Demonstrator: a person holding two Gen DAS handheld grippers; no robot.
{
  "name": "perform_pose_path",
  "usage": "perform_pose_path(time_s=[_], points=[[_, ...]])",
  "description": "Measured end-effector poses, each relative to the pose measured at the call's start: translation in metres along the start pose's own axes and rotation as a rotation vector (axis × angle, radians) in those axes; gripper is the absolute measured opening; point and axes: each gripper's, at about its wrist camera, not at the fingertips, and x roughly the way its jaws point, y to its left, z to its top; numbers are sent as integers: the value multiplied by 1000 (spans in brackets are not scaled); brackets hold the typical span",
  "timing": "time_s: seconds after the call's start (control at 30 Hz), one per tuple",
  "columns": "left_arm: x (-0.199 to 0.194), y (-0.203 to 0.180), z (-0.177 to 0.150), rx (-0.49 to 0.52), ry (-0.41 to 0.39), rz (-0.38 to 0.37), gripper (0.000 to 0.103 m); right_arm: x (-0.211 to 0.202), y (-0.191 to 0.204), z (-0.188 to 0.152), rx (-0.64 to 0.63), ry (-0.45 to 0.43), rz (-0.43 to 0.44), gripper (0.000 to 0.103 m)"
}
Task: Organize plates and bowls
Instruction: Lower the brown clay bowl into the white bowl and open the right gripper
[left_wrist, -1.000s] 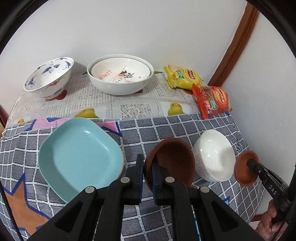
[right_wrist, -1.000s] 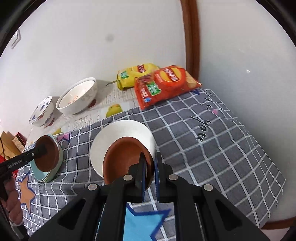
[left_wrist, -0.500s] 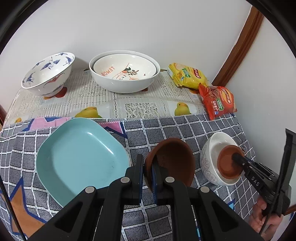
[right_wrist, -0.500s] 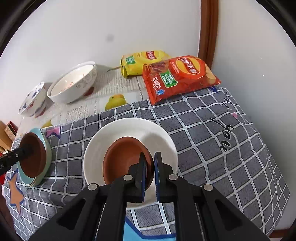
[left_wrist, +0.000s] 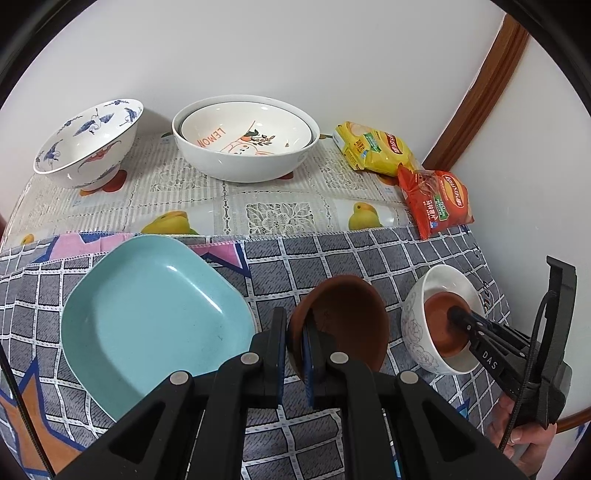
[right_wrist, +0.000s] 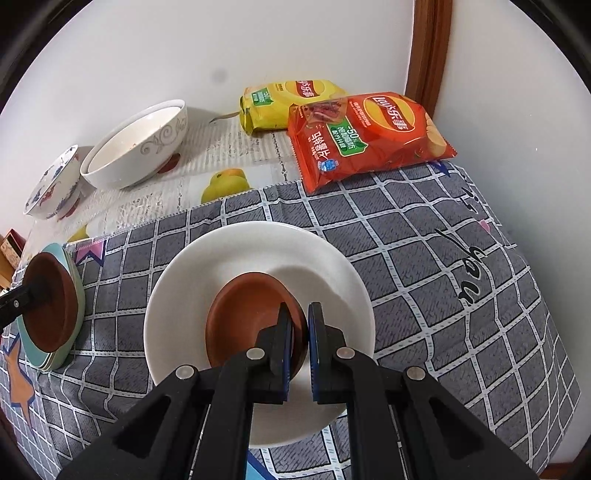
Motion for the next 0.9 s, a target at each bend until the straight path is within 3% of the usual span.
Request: perform_pose_path(time_s=[0.47,0.9], points=[[2,2,2,-2,2,-7,8,11,12,3,-73,36,-69,9],[-1,10,4,-12,2,-18,8,24,23,3,-152,97,-158,18]])
